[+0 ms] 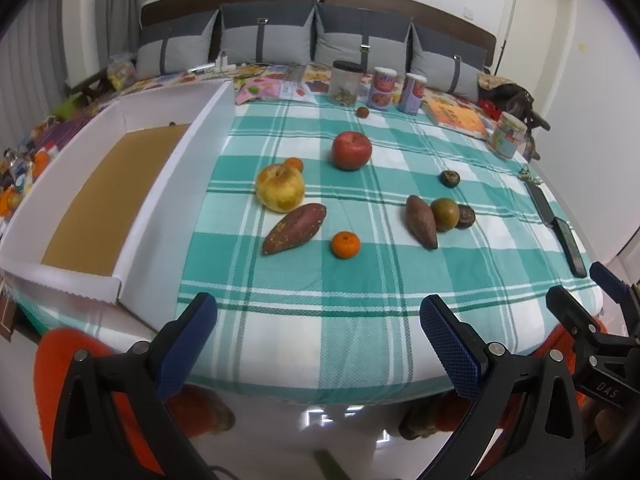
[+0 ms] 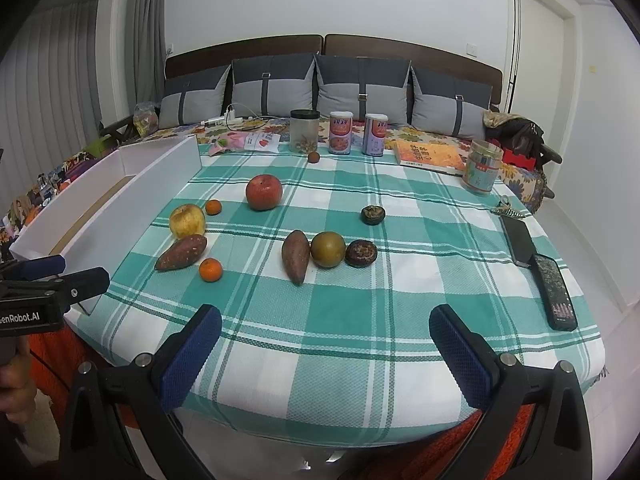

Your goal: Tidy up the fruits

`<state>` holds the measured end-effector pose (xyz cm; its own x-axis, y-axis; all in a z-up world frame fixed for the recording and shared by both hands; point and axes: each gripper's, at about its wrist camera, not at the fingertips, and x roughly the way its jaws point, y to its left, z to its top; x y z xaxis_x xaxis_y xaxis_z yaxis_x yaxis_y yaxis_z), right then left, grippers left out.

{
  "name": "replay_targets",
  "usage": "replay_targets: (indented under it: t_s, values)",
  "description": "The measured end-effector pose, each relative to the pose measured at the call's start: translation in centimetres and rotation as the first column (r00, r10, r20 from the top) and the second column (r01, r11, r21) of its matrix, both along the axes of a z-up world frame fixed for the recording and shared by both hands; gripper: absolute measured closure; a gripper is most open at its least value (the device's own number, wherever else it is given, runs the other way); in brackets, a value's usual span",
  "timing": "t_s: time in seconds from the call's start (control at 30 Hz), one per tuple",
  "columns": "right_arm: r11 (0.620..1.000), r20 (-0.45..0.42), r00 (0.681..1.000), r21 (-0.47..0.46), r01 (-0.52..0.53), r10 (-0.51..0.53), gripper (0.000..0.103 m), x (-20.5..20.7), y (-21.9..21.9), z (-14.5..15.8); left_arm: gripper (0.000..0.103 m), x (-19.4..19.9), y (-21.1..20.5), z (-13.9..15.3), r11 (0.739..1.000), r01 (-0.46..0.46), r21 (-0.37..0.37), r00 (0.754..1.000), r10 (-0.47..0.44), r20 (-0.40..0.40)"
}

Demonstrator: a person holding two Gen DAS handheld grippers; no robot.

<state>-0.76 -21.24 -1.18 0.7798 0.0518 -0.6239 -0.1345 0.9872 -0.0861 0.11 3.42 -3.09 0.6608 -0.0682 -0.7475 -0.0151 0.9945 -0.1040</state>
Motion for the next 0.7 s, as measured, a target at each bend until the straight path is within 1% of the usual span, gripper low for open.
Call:
replay_targets:
  t_s: [0.7]
  values:
    - [1.000,-0.011,1.000,0.006,0.001,-0.001,0.000,0.15,-0.02,-0.20,0.001,0.12,0.16,-0.32,1.000,-0.005,0.000,1.000,0.005,-0.005]
